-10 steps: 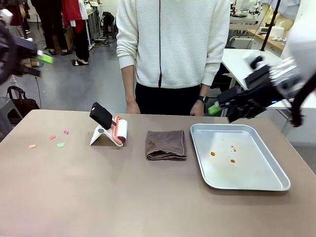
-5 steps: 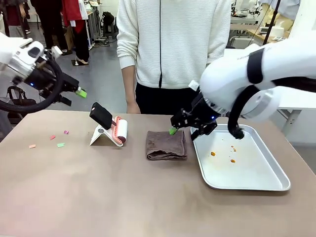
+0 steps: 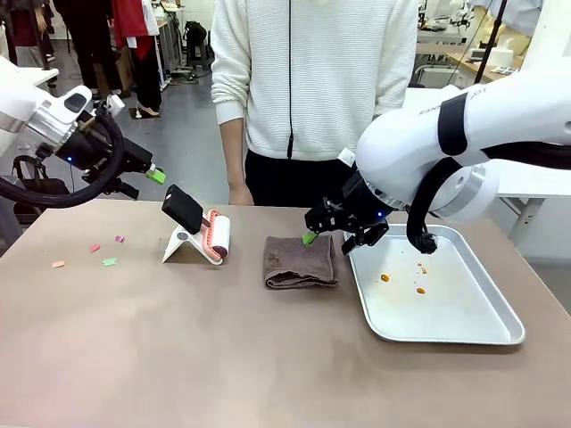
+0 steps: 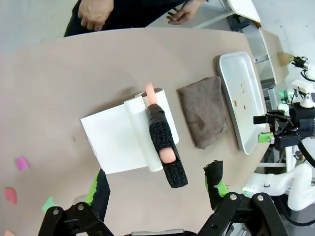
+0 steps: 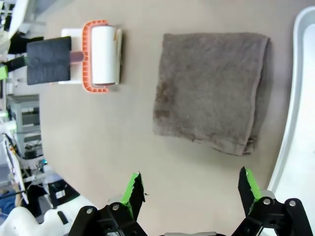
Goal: Clean the surface of the table.
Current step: Hold the Lint Roller with your left hand and the towel with your right hand.
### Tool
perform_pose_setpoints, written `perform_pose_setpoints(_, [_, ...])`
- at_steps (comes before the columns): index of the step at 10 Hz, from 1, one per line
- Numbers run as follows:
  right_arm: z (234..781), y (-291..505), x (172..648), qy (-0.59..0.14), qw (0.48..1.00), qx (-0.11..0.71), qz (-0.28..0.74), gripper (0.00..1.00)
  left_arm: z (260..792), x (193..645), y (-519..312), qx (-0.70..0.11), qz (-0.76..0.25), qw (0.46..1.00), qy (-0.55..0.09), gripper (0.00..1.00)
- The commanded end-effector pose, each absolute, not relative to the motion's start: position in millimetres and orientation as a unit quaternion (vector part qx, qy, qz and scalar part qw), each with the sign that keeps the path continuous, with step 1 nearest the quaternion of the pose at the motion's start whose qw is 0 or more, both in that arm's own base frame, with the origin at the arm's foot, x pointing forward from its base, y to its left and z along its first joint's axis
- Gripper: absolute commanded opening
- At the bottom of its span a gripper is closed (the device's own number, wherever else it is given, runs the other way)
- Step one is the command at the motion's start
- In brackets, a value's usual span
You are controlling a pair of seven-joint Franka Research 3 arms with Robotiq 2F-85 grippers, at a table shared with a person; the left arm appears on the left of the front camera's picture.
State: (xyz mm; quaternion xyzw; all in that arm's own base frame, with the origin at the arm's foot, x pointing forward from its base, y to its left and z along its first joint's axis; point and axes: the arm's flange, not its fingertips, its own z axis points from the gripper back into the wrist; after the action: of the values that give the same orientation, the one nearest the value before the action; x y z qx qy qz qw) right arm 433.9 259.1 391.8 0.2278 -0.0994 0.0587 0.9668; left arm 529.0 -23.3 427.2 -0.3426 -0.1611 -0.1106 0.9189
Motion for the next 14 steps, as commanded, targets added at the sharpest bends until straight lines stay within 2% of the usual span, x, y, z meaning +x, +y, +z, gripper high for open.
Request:
perform_pose_setpoints(1, [390,259,434,-0.098,0.967,0.227,0.058,1.0,428,527,-22,-0.336,-0.113,0.92,-0.169,1.0])
perform_pose_setpoints(2, [385,282,453,-0.099,0.981,0.152,0.068,1.0,427,529,-23,-0.343,-0.111,0.919,-0.161,1.0])
perform_pose_setpoints(3, [384,285,464,-0.107,0.985,0.121,0.055,1.0,424,532,-33,-0.343,-0.104,0.925,-0.124,1.0])
perform_pose_setpoints(8, [363,298,504,-0.101,0.99,0.096,0.037,1.0,406,534,-34,-0.377,-0.074,0.917,-0.11,1.0])
perform_pose_setpoints(10, [349,305,510,-0.092,0.993,0.073,0.005,1.0,405,536,-43,-0.393,-0.071,0.911,-0.106,1.0])
perform_pose_setpoints(14, [324,311,517,-0.069,0.994,0.083,-0.009,1.0,409,539,-61,-0.415,-0.087,0.899,-0.111,1.0])
